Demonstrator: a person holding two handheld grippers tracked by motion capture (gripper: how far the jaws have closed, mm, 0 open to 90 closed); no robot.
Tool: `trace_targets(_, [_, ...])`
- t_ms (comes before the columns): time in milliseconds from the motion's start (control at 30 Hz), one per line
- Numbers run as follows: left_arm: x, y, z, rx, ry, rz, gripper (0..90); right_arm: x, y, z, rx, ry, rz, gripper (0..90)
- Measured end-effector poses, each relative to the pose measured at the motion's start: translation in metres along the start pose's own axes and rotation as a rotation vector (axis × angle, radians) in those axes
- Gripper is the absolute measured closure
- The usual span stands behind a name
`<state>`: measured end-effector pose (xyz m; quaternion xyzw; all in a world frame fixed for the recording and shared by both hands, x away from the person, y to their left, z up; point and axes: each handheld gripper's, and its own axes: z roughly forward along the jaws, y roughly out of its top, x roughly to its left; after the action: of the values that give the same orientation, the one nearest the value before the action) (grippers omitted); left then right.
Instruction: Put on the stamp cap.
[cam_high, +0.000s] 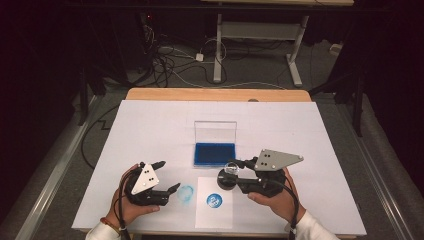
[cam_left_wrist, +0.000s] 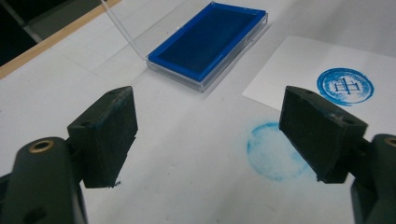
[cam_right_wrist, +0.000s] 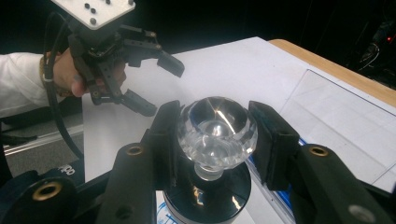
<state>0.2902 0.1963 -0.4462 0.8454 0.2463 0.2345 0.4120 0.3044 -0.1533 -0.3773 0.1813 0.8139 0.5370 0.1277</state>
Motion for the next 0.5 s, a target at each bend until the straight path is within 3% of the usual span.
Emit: trace_targets(500, [0.003,-0.026,-0.019,0.036,0.033,-0.03,17.6,-0.005,-0.001,-0.004,0.01,-0.03,-0.003,56.9])
